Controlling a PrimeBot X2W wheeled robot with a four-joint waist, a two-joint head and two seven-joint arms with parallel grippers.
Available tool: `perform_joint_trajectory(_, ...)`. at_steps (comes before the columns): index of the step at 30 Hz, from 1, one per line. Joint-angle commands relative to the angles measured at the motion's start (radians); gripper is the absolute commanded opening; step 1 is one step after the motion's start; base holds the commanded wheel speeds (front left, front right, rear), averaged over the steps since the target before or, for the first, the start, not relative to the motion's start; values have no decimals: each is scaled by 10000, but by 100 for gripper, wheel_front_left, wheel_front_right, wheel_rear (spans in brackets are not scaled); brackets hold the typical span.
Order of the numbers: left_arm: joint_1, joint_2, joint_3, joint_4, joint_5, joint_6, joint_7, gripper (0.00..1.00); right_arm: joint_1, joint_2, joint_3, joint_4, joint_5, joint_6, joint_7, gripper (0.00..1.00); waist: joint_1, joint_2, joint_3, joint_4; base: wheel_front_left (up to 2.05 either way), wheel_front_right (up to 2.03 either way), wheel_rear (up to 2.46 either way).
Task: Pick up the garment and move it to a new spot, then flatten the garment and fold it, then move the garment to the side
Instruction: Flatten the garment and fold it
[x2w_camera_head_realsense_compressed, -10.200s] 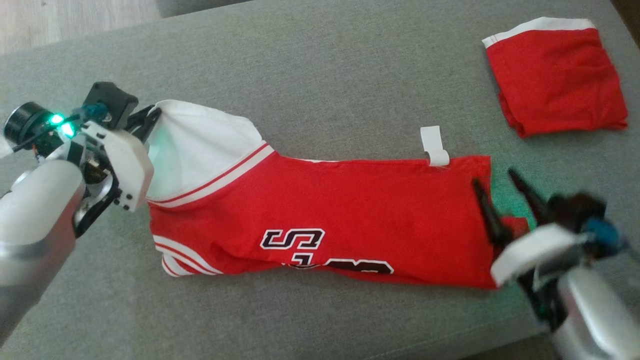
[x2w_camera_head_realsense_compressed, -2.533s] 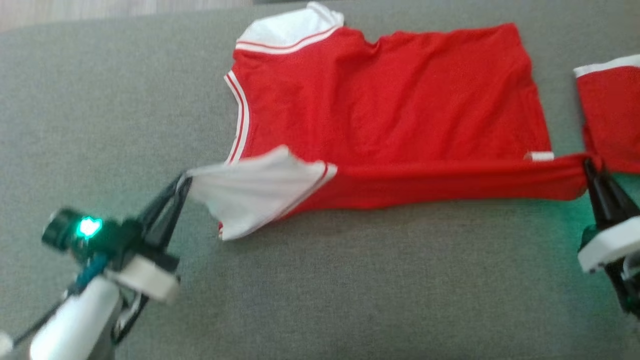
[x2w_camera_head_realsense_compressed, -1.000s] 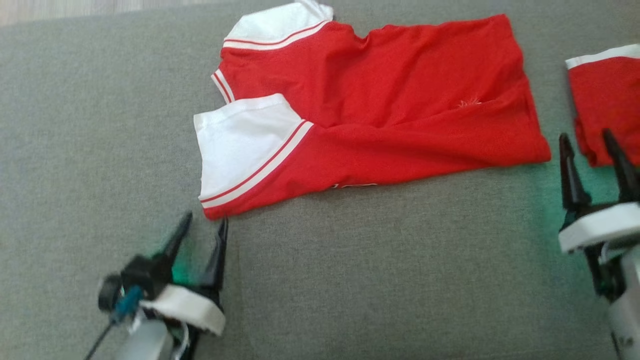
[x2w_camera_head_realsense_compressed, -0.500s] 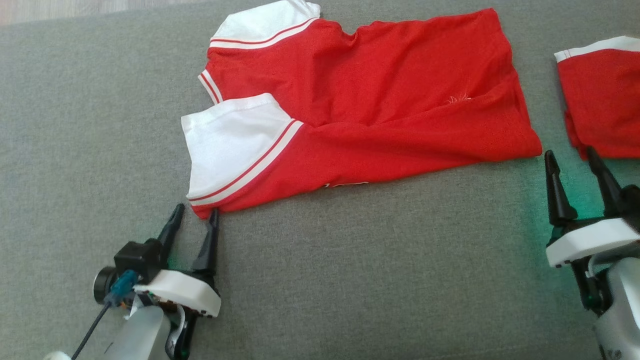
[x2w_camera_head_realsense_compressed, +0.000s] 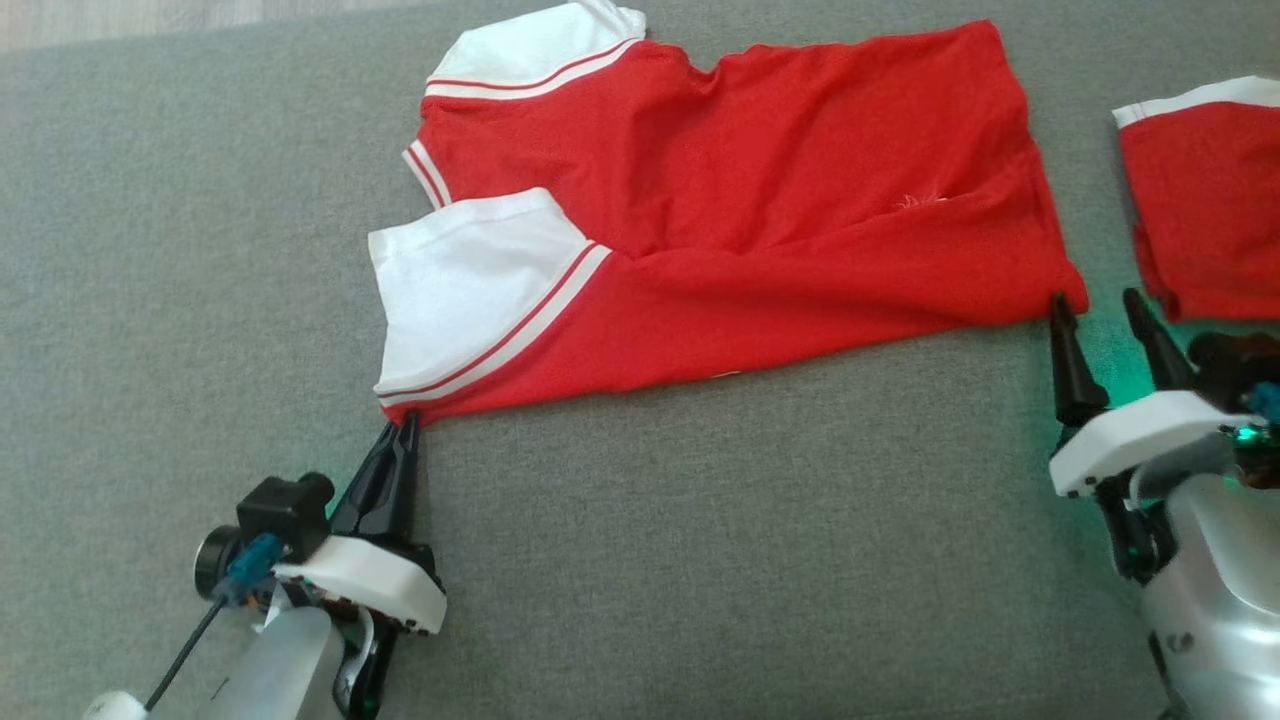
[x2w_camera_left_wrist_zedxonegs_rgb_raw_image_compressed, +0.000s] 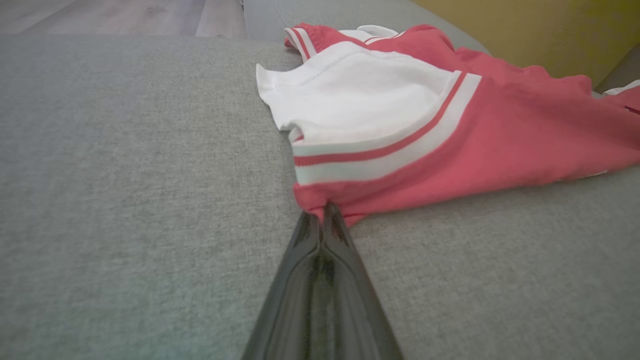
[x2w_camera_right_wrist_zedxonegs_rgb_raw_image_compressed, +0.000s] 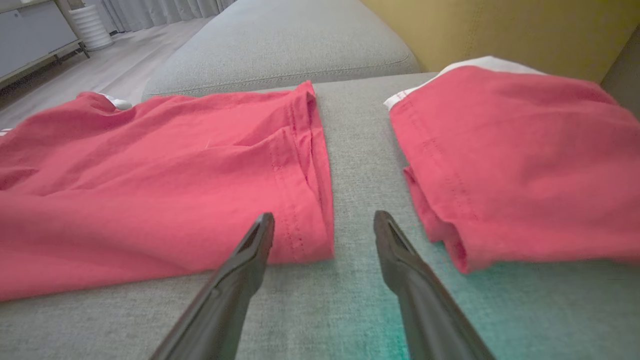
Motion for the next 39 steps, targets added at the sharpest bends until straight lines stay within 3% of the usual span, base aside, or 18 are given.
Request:
perform_joint_trajectory(1,-120,240,194,-132,-35,-74,-37,0,-200,-15,232,14,74,-9,63,100,0,-1,27,37,0,0,0)
perform_joint_trajectory(5,-120,248,123,-239,-9,-81,-37,0,-621,136,512,818,261,-9,173,97,0,-1,57,127,0,0,0)
perform_joint_trajectory(6,-109,250,107,-256,1,-82,-37,0,-694,155,554,996,322,-9,180,75,0,-1,49,149,0,0,0)
perform_joint_trajectory(7,-89,250,91,-277,11,-83,-37,0,-747,172,604,1155,385,-9,179,39,0,-1,32,169,0,0,0)
perform_joint_trajectory(9,-37,257,82,-320,21,-83,-37,0,-802,165,702,1436,509,-9,155,24,0,-1,-28,192,0,0,0)
perform_joint_trajectory(10,12,271,95,-342,14,-84,-37,0,-809,157,769,1539,560,-9,125,5,0,-1,-85,190,0,0,0)
perform_joint_trajectory(11,77,286,106,-367,6,-84,-37,0,-803,146,830,1620,629,-9,89,0,0,-1,-142,184,0,0,0)
perform_joint_trajectory(25,1371,344,26,-892,32,42,-37,0,75,-469,1579,1879,1581,-9,-284,0,0,-1,-1378,375,0,0,0)
perform_joint_trajectory(39,3585,749,-429,-2827,98,633,489,0,2087,-1534,1953,619,2165,-9,-277,0,0,-1,-1992,325,0,0,0)
